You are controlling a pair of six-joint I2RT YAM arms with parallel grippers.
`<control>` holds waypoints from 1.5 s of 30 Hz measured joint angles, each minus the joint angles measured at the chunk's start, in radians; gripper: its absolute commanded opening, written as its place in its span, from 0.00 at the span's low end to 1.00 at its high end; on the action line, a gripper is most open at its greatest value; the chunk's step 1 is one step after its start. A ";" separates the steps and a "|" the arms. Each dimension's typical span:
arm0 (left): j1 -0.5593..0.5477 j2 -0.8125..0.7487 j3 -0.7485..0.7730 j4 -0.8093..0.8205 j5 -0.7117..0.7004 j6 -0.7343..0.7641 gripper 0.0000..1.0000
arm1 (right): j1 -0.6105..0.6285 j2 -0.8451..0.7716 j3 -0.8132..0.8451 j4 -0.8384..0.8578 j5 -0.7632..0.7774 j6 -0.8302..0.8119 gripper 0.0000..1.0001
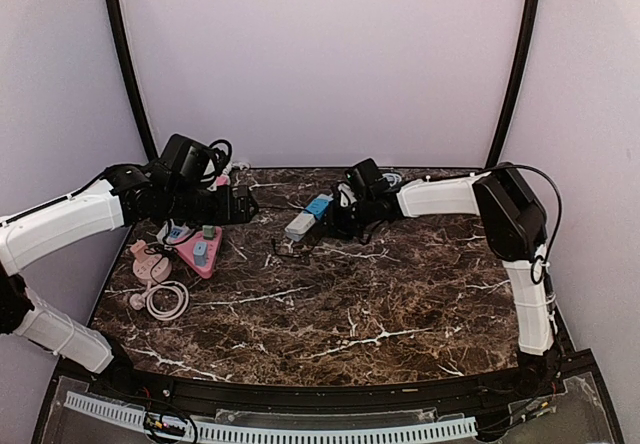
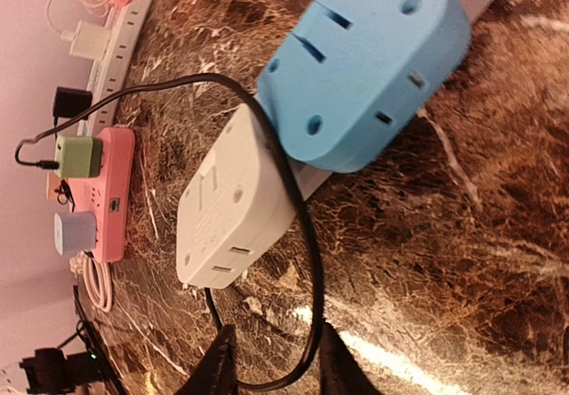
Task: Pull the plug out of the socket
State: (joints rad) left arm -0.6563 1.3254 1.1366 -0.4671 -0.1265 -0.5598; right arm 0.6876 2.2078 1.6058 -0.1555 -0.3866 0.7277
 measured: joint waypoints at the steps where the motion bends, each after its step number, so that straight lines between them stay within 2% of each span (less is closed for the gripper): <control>1: 0.000 0.000 0.000 0.000 0.001 -0.001 0.99 | 0.000 0.002 0.000 -0.001 0.000 0.004 0.18; 5: 0.000 0.002 0.000 0.000 0.002 -0.003 0.99 | 0.003 0.006 0.004 -0.010 0.001 0.003 0.00; 13: 0.024 0.002 0.000 -0.001 -0.011 -0.024 0.99 | 0.022 -0.010 0.031 -0.040 0.060 -0.032 0.00; 21: 0.143 0.002 0.000 -0.020 -0.011 -0.054 0.99 | 0.081 -0.082 0.076 -0.104 0.159 -0.135 0.00; 25: 0.188 0.002 0.001 -0.033 -0.008 -0.054 0.99 | 0.126 -0.107 0.106 -0.120 0.117 -0.200 0.00; 31: 0.194 0.017 0.039 -0.048 0.035 -0.045 0.98 | 0.232 -0.109 0.125 -0.151 0.007 -0.293 0.00; 33: 0.194 0.044 0.071 -0.047 0.051 -0.038 0.97 | 0.270 -0.109 0.125 -0.161 -0.026 -0.319 0.15; 36: 0.194 0.113 0.135 -0.043 0.080 -0.024 0.93 | 0.322 -0.111 0.103 -0.159 -0.056 -0.356 0.45; 38: 0.193 0.174 0.185 -0.042 0.103 -0.011 0.91 | 0.333 -0.124 0.054 -0.150 -0.060 -0.360 0.59; 43: 0.168 0.353 0.340 -0.042 0.133 0.045 0.86 | 0.277 -0.217 -0.137 -0.137 -0.031 -0.352 0.75; 45: 0.147 0.425 0.410 -0.048 0.138 0.073 0.85 | 0.245 -0.269 -0.188 -0.130 -0.009 -0.343 0.79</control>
State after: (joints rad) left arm -0.5091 1.7500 1.5471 -0.5148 0.0116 -0.4866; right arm 0.9325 1.9385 1.4181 -0.2859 -0.3954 0.3843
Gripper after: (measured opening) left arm 0.865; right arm 0.739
